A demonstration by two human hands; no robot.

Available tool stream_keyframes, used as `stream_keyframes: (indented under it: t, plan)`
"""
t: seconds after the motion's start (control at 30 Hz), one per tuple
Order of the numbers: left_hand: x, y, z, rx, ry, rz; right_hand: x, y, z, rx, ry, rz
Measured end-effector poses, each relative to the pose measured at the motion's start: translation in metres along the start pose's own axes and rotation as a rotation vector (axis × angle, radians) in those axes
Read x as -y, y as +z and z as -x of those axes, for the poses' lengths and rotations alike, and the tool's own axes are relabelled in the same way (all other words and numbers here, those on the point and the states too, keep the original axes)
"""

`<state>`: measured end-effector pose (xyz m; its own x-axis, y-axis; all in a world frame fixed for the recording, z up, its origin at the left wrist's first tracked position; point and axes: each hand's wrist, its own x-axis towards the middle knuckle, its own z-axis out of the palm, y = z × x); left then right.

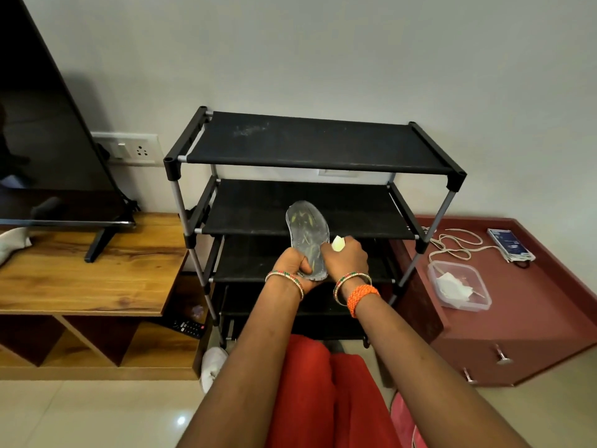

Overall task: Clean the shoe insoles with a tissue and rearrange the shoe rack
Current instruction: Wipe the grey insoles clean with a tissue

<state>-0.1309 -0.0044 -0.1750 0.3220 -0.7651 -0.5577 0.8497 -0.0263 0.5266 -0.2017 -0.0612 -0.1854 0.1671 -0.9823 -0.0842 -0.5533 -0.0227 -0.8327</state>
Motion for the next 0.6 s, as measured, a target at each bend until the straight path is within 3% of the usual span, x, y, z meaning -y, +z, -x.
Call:
stream_keyframes:
  t: [0.1,0.17,0.33,0.6]
  plan:
    - [0.007,-0.007,-0.007,0.055,-0.050,-0.025,0.002,-0.003,0.000,-0.217,-0.124,0.085]
    - [0.008,-0.013,-0.013,0.107,-0.047,-0.021,0.005,-0.004,-0.006,-0.241,-0.203,0.047]
    - [0.007,-0.028,-0.027,0.106,-0.082,0.013,0.002,0.002,-0.027,-0.042,-0.346,0.089]
    - [0.038,-0.040,-0.046,0.124,-0.040,0.410,-0.018,0.025,-0.026,0.170,-0.487,0.160]
